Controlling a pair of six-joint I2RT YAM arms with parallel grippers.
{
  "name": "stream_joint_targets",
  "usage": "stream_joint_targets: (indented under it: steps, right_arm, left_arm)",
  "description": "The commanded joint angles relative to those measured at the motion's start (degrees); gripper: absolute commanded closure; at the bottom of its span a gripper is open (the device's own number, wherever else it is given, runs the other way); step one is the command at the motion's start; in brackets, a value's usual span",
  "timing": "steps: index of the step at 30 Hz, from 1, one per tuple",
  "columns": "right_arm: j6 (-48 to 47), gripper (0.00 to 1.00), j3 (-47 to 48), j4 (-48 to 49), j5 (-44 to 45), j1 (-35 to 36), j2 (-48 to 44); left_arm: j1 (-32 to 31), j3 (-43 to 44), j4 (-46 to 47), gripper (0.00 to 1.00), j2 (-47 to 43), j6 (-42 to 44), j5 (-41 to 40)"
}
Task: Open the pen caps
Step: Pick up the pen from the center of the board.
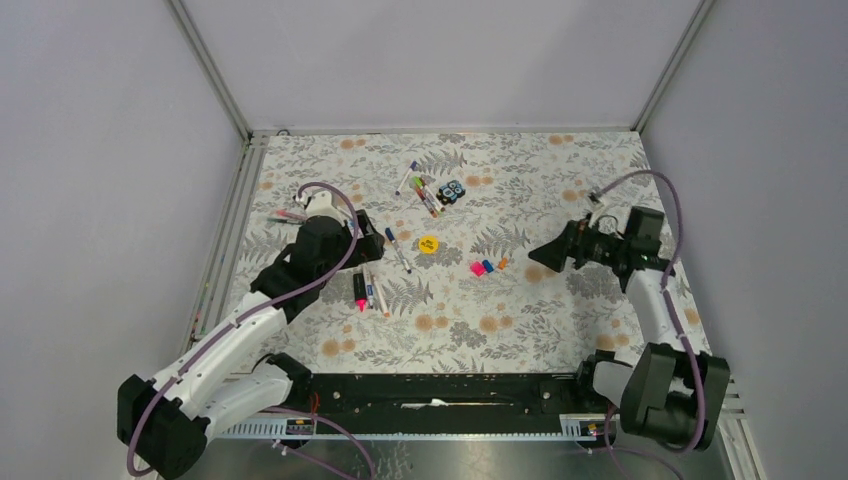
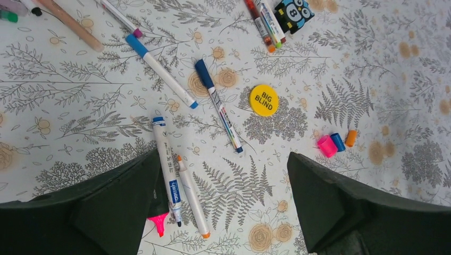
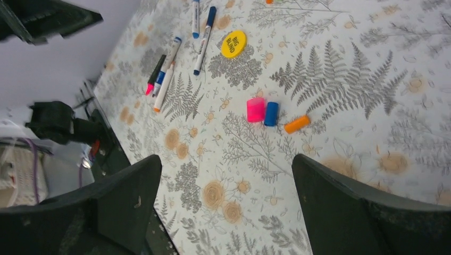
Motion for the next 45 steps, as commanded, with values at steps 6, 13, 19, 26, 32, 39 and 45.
stream_joint_targets:
  steps: [6, 13, 19, 26, 32, 39, 45]
  right_arm:
    - [-20.25, 0.00, 23.02, -22.25, 28.93, 33.46, 16.07]
    - [-16.10, 0.00, 39.53, -22.53, 42.94, 53.01, 32.98]
    - [-9.01, 0.00, 53.30, -21.36, 45.72, 61.02, 46.77]
    - [3.74, 0.01, 62.17, -17.29, 56.94, 66.01, 56.11]
    - [7.14, 0.29, 65.05, -17.83, 60.94, 66.18, 62.13]
    - [6.80, 0.40, 66.61, -17.55, 65.28, 66.52, 65.29]
    - [5.52, 0.45, 66.90, -17.51, 69.12, 66.62, 66.93]
  left_arm:
    - [0.59, -0.48, 2.66, 0.01, -4.02, 2.72, -1.10]
    - [0.59, -4.75, 1.88, 0.01, -11.12, 0.34, -6.06]
    - [0.64, -5.03, -3.01, 0.01, -17.32, -0.28, -13.23]
    - [0.62, -4.79, -5.45, 0.01, -21.38, 0.41, -17.20]
    - [0.59, -5.34, -6.13, 0.01, -24.80, 0.94, -19.83]
    - [0.59, -5.68, -6.00, 0.01, -25.35, 0.90, -19.86]
    - [0.59, -5.61, -5.96, 0.01, -25.50, 0.85, -19.64]
